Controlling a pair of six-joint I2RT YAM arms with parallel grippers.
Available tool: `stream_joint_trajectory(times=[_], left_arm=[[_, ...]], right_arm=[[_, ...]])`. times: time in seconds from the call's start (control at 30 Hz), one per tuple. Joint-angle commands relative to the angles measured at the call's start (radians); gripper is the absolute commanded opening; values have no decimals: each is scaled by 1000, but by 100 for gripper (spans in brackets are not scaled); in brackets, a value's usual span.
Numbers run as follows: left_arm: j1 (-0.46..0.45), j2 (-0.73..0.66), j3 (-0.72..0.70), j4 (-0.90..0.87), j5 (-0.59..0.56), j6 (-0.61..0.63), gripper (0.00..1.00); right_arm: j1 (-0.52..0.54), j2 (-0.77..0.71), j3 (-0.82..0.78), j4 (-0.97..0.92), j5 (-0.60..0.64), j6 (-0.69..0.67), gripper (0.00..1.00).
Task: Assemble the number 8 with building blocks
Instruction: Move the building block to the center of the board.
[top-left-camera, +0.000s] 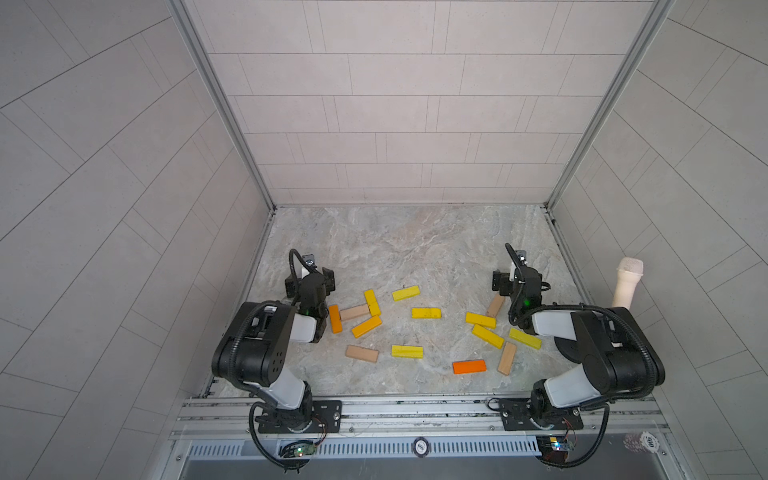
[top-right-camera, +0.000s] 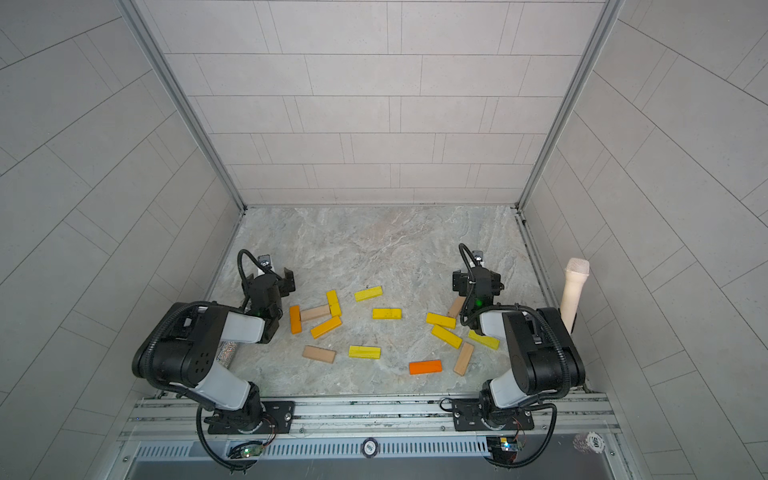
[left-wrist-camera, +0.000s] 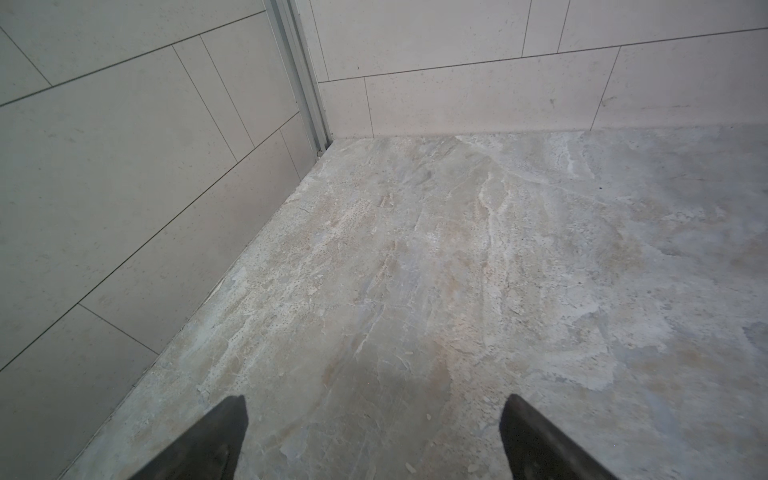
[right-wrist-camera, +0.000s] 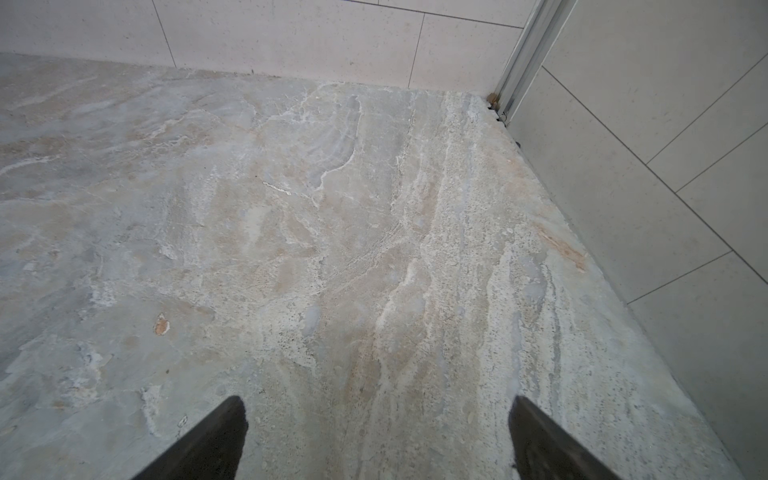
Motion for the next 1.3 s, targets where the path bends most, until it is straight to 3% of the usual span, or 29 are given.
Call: stream_joint_trajectory(times=[0.0,0.13,0.3,0.43,0.77,1.0,1.27], left_arm=[[-15,-51,-20,25,-12,6,100],[-49,-151,-5,-78,-85,28,100],[-107,-273,90,-347,-162,1,100],[-128,-335,155,-535,-56,-98,100],[-197,-381,355,-959,62,-303,100],[-213,-449,403,-1121,106,-380,100],[-219,-455,395,-1195,117,-388,100]], right_arm=[[19,-68,56,-113,19,-33,100],[28,-143,145,-308,10,-29,100],[50,-187,291,-541,-31,41,100],[100,-186,408,-735,-4,82,100],[255,-164,626,-1038,33,133,100],[328,-182,644,-1100,61,180,100],[348,-255,592,-1048,-17,177,100]])
